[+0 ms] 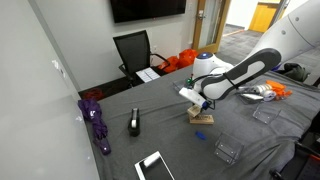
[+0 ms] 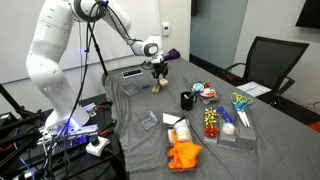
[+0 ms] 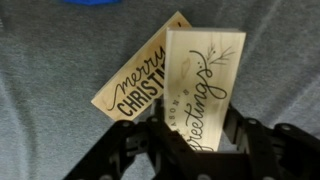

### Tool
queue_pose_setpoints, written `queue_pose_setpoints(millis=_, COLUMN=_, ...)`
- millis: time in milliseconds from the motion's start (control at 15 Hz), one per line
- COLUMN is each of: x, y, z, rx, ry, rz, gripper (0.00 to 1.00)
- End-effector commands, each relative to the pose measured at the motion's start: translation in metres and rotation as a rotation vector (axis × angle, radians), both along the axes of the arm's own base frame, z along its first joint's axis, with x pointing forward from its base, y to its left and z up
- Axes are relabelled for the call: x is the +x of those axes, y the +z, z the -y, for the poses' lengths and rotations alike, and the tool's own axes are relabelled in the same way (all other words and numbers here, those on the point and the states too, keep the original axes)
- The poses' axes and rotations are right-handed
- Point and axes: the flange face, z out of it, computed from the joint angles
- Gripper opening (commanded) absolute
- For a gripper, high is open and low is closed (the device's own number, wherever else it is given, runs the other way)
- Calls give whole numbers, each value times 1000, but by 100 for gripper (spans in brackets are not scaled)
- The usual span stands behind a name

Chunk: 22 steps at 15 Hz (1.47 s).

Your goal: Remove the wooden block from the top

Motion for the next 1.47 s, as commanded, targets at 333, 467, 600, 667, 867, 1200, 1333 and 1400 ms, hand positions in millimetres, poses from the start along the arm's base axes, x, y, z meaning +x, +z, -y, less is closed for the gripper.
queue_pose_setpoints(millis=333, x=1, y=-1, z=18, rx=-81, ry=-419, rz=-59, gripper=32)
queue_pose_setpoints(millis=467, x=6, y=-2, z=19, rx=-66, ry=-493, rz=-26, gripper=32)
queue_pose_setpoints(millis=600, x=11, y=0, z=22, rx=-51, ry=-560, rz=12, gripper=32)
queue_pose_setpoints(millis=667, x=14, y=1, z=24, rx=-45, ry=-588, rz=29, gripper=32)
queue_pose_setpoints(millis=867, x=20, y=1, z=30, rx=-46, ry=-654, rz=59, gripper=32)
queue_pose_setpoints(millis=1200, x=20, y=1, z=33, rx=-57, ry=-690, rz=61, gripper=32)
queue_pose_setpoints(millis=1333, x=20, y=-2, z=33, rx=-61, ry=-692, rz=59, gripper=57)
queue_pose_setpoints(millis=1400, x=20, y=-2, z=33, rx=-60, ry=-691, rz=58, gripper=57)
